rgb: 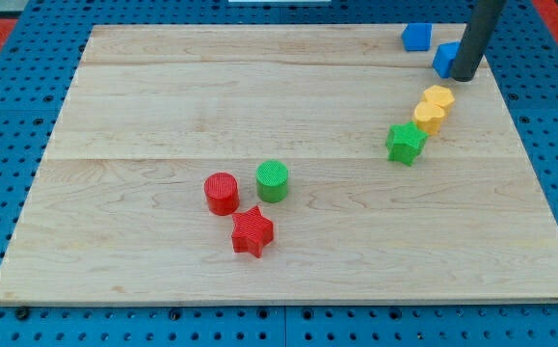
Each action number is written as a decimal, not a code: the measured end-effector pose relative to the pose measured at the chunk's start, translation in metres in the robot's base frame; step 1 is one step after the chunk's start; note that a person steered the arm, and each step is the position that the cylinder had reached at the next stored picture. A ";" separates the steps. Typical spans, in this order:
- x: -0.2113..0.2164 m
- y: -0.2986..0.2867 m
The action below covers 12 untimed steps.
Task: Place the green blocks together at the top side of the board
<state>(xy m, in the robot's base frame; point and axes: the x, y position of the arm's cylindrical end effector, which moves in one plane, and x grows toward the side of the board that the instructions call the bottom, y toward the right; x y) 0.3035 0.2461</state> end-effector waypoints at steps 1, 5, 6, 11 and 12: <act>-0.023 0.002; 0.117 -0.147; 0.068 -0.282; -0.057 -0.292; -0.031 -0.277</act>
<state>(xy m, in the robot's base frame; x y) 0.2723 -0.0307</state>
